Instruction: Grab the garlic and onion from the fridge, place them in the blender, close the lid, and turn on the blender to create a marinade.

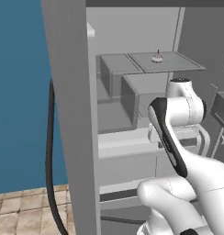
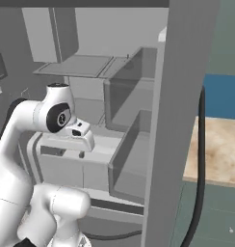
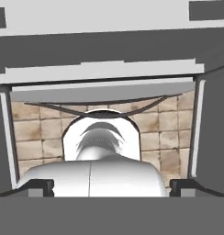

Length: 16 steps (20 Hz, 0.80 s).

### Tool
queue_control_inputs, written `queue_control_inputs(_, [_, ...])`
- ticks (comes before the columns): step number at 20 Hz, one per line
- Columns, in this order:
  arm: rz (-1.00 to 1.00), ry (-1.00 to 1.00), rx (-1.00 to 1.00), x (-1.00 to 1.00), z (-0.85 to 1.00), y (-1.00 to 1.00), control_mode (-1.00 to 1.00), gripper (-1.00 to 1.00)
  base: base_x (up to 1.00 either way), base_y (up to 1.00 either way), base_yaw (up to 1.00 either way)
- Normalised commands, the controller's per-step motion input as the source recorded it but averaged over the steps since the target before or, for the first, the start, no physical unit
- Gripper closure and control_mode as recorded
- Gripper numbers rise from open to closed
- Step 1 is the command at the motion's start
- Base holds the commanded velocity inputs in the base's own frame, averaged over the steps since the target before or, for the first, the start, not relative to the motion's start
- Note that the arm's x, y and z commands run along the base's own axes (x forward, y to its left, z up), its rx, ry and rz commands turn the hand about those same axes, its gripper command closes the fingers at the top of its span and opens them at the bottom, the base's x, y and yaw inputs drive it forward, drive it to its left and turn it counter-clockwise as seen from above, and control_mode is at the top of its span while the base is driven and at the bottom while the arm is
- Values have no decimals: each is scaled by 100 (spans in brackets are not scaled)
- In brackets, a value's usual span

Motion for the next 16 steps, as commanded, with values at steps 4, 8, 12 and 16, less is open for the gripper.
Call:
queue_control_inputs(4, [0,0,0,0,0,0,100,-100,46,0,-30])
queue_control_inputs(8, [-7,5,0,52,25,-3,-100,-100,13,0,-4])
queue_control_inputs(12, [-7,-15,0,92,100,0,-100,-100,0,0,0])
queue_control_inputs(16, [-1,-23,0,66,89,-19,-100,-100,0,0,0])
